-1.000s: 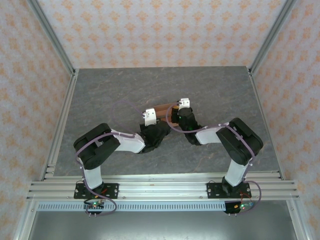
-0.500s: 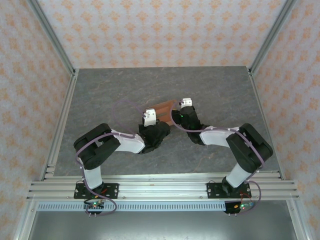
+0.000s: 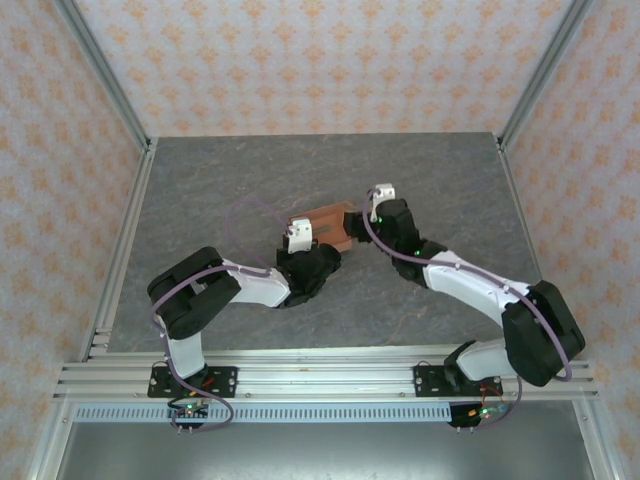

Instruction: Fold the paper box

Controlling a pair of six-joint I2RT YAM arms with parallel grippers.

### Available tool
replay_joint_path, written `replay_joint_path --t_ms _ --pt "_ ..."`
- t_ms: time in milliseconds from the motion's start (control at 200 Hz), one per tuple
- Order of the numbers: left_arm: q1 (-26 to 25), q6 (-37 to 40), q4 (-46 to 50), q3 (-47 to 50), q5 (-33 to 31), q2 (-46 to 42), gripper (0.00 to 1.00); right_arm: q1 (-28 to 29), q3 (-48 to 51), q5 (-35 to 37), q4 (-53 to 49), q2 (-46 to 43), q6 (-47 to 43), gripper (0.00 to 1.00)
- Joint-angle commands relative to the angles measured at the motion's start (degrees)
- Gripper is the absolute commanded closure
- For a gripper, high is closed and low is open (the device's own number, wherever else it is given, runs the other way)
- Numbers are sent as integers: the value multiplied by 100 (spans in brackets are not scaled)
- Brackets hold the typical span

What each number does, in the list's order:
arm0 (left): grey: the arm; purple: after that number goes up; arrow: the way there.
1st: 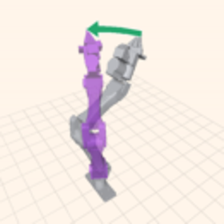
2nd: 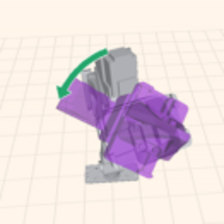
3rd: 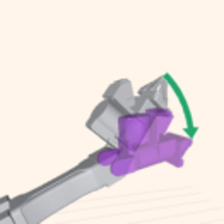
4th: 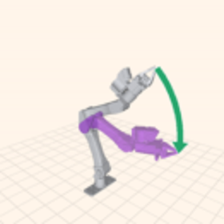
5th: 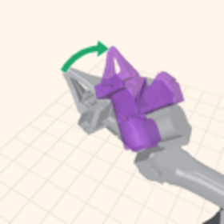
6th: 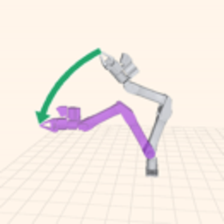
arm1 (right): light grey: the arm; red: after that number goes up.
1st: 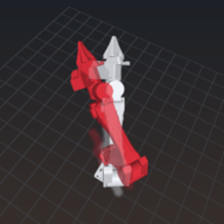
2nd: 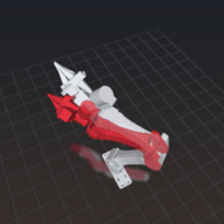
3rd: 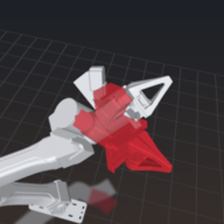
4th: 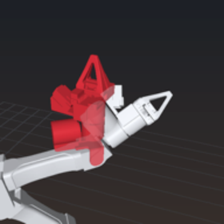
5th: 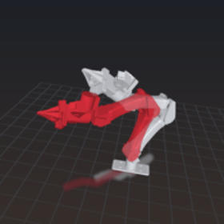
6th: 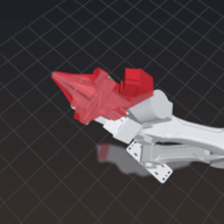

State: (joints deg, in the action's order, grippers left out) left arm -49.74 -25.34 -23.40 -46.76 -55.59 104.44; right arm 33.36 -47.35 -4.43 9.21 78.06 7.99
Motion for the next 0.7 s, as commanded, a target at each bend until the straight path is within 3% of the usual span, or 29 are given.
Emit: replay_joint_path --t_ms 0,150,325,475,696 --pt "-52 140 195 5 -338 92 100 -262 -832 -548 -869 225 185 35" --pt "-74 135 230 -36 -338 94 100 -425 -1917 -901 -1651 1052 336 36" --pt "-79 115 304 -104 -303 130 100 -426 -2498 -1156 -2020 1801 417 38" --pt "-106 100 370 -132 -336 130 100 -427 -2407 -1298 -2016 1963 480 40" --pt "-207 -67 614 -99 -366 2 90 -427 -1991 -1192 -1854 1752 545 40"
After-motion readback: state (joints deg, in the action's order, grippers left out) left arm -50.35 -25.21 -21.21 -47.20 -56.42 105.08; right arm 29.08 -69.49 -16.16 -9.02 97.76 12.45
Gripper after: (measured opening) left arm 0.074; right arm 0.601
